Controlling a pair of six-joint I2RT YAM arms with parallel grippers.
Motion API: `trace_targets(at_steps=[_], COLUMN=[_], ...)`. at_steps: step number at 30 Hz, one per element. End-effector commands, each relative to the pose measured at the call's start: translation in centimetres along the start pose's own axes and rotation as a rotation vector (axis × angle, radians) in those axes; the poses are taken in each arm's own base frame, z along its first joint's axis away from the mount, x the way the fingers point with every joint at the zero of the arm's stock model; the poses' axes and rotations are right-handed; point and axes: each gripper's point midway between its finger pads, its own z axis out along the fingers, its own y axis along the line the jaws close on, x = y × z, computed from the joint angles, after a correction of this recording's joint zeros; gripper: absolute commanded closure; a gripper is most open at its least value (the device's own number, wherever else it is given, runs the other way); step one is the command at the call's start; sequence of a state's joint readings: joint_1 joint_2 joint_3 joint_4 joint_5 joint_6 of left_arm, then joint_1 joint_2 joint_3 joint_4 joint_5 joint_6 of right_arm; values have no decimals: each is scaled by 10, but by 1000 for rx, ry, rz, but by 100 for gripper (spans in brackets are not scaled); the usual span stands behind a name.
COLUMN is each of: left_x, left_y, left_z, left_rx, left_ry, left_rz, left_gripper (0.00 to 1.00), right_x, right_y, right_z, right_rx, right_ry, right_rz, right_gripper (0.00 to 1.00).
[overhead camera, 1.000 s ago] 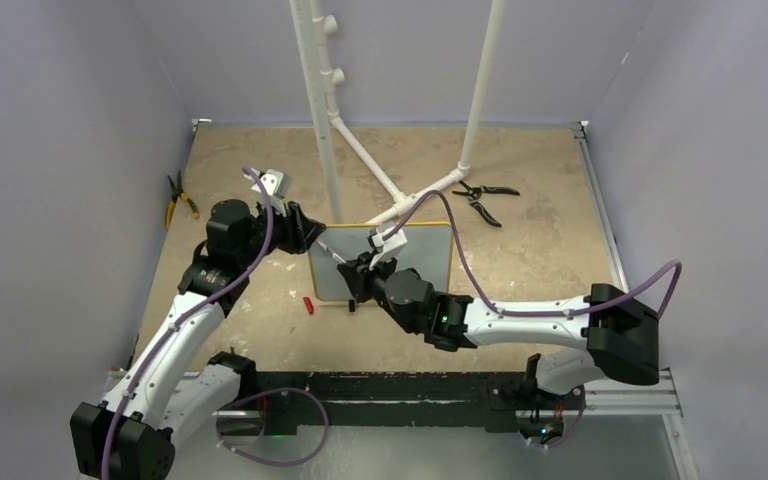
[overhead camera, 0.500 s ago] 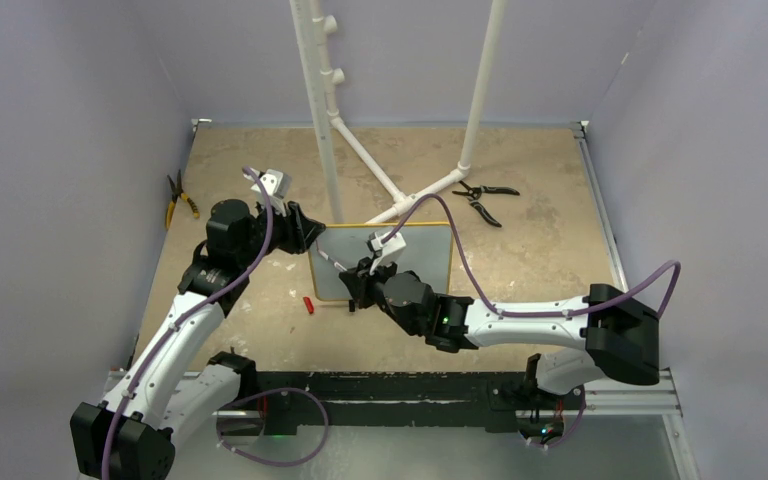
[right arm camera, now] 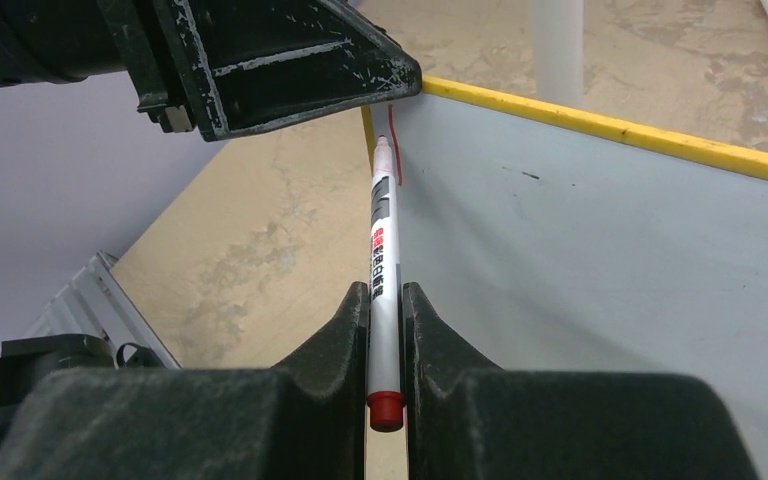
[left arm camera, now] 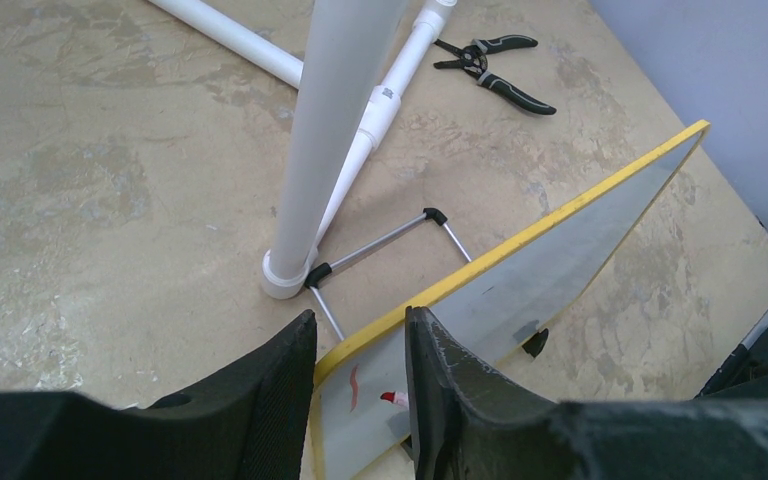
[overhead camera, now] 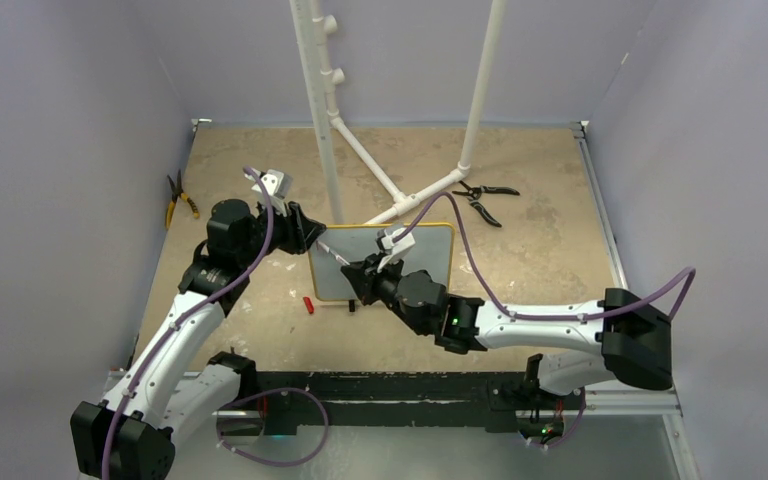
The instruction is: Write a sentence on the whiteboard
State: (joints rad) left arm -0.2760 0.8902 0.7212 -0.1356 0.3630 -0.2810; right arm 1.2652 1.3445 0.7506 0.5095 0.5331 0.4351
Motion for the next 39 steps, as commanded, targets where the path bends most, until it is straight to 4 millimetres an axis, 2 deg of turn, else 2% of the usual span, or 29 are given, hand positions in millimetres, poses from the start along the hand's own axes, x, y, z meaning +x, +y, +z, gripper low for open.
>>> trace_targets(at_steps=[1,22,39], left_x=[0,1,0], left_y=[-3,-3,-4], left_z=[2,3,2], left_rx=[23,24,26], left_ry=[-7,-4,-10], left_rz=[-9,-9,-6], left_gripper=[65,69,70], right_x=[-26,-27,-25], right_y=[10,12,-14], right_z=[7,17,8], right_rx=[-3,18,131], right_ry=[-85,-96,-98], right_rz=[3,-16,-4], right_gripper=[100,100,100])
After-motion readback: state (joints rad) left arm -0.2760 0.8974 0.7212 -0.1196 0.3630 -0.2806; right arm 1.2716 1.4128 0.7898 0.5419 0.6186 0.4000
